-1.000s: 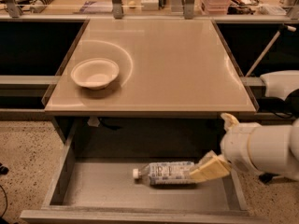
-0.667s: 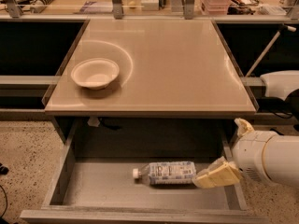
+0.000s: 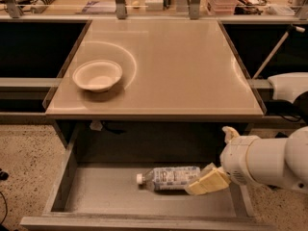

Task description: Pick blue plastic bottle from top drawer and place on counter

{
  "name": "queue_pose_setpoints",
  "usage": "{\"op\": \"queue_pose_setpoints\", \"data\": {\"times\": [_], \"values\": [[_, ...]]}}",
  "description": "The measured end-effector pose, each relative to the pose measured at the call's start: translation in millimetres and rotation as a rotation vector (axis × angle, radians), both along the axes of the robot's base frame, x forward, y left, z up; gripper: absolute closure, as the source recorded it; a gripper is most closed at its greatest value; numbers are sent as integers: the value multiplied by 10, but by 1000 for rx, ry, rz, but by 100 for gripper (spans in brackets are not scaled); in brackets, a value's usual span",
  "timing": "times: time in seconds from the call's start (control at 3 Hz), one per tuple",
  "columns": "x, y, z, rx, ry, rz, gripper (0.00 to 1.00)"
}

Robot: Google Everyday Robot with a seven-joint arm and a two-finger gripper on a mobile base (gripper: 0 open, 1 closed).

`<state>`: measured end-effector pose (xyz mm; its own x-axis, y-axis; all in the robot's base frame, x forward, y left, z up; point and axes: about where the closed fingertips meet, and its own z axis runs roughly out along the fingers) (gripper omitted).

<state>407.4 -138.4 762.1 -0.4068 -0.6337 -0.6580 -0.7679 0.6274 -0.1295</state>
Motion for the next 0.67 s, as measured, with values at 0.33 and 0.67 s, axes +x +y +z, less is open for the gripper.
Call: {"op": "queue_pose_setpoints", "data": {"times": [0.33,0.67], "values": [[57,364,-690,12,103,53,0],[85,367,-677,11,94,48,0]]}}
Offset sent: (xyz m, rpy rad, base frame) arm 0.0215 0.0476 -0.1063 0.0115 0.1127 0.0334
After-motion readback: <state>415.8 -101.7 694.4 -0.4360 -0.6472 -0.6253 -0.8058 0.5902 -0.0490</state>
